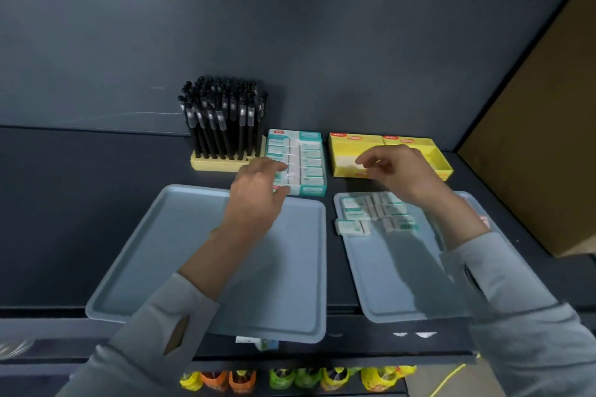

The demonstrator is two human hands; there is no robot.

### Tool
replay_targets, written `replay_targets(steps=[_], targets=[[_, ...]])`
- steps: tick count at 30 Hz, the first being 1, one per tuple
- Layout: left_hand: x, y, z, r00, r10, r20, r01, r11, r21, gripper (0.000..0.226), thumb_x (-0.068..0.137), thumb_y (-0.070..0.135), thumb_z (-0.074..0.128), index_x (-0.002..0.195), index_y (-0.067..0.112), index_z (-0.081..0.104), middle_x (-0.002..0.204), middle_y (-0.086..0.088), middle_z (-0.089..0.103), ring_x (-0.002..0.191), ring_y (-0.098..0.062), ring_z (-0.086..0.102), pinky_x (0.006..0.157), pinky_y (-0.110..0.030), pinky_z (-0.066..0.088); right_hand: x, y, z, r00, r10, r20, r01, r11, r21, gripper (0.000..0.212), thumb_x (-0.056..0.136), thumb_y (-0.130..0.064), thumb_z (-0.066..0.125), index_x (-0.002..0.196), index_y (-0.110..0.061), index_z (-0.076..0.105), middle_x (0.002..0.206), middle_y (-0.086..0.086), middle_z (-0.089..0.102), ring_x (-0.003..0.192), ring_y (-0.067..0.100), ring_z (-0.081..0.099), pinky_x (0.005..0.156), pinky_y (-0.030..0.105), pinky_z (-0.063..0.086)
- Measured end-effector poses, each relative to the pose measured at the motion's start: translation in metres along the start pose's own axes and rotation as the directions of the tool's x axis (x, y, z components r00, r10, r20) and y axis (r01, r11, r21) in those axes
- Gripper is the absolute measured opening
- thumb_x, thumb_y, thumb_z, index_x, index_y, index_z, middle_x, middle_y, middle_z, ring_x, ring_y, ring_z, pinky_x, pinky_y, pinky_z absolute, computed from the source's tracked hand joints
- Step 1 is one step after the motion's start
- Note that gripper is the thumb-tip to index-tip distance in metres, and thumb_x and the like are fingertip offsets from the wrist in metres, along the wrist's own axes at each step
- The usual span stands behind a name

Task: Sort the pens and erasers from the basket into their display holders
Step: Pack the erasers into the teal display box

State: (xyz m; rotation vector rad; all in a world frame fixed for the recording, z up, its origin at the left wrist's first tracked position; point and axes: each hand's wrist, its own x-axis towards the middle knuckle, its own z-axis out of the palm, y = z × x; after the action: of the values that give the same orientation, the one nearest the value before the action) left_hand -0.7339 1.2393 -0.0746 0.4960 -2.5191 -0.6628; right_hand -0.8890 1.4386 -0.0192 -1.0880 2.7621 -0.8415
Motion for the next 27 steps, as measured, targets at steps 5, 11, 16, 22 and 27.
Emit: replay_targets(steps=[5, 11, 16, 22, 27], targets=[[-0.014, 0.07, 0.03, 0.882, 0.185, 0.432, -0.219, 0.975, 0.028, 0.068, 0.092, 0.041, 0.061, 0.148, 0.012, 0.035, 0.157, -0.005, 0.026, 0.144, -0.021, 0.023, 0.114, -0.026, 0.015, -0.033, 0.042, -0.019, 0.944, 0.107, 0.314, -0.045, 0.979, -0.197, 0.049, 0.088, -0.014, 0.065, 0.135, -0.023, 0.057, 0.134, -0.001, 0.059, 0.12, 0.02, 0.056, 0.098, 0.026, 0.043], [-0.012, 0.102, 0.057, 0.812, 0.112, 0.572, -0.248, 0.955, 0.164, 0.074, 0.094, 0.039, 0.058, 0.15, 0.004, 0.025, 0.157, -0.013, 0.024, 0.144, -0.024, 0.022, 0.113, -0.027, 0.014, -0.035, 0.065, -0.018, 0.904, 0.02, 0.427, 0.11, 0.954, -0.279, 0.07, 0.071, -0.036, 0.082, 0.133, -0.019, 0.053, 0.128, 0.0, 0.058, 0.117, 0.022, 0.054, 0.093, 0.034, 0.045], [-0.006, 0.113, 0.073, 0.859, 0.022, 0.511, -0.239, 0.901, 0.362, 0.077, 0.079, 0.06, 0.066, 0.129, 0.004, 0.048, 0.123, -0.016, 0.048, 0.114, -0.031, 0.043, 0.1, -0.038, 0.036, -0.029, 0.066, -0.015, 0.889, 0.043, 0.456, 0.138, 0.925, -0.355, 0.071, 0.064, -0.059, 0.082, 0.116, -0.016, 0.058, 0.113, 0.004, 0.058, 0.105, 0.026, 0.053, 0.076, 0.031, 0.041], [-0.015, 0.121, 0.079, 0.931, -0.014, 0.365, -0.164, 0.878, 0.45, 0.084, 0.072, 0.064, 0.07, 0.125, 0.006, 0.044, 0.119, -0.014, 0.046, 0.108, -0.03, 0.044, 0.096, -0.036, 0.038, -0.031, 0.058, -0.018, 0.903, 0.044, 0.426, 0.104, 0.943, -0.317, 0.082, 0.062, -0.054, 0.086, 0.123, -0.016, 0.046, 0.117, 0.002, 0.05, 0.101, 0.02, 0.046, 0.075, 0.031, 0.035], [-0.026, 0.129, 0.081, 0.953, -0.027, 0.301, -0.111, 0.896, 0.429, 0.071, 0.08, 0.054, 0.068, 0.126, 0.007, 0.041, 0.121, -0.011, 0.051, 0.107, -0.028, 0.051, 0.092, -0.035, 0.041, -0.035, 0.055, -0.016, 0.903, -0.001, 0.43, 0.148, 0.94, -0.309, 0.078, 0.066, -0.051, 0.082, 0.127, -0.018, 0.046, 0.118, 0.003, 0.058, 0.104, 0.024, 0.054, 0.075, 0.033, 0.039]])
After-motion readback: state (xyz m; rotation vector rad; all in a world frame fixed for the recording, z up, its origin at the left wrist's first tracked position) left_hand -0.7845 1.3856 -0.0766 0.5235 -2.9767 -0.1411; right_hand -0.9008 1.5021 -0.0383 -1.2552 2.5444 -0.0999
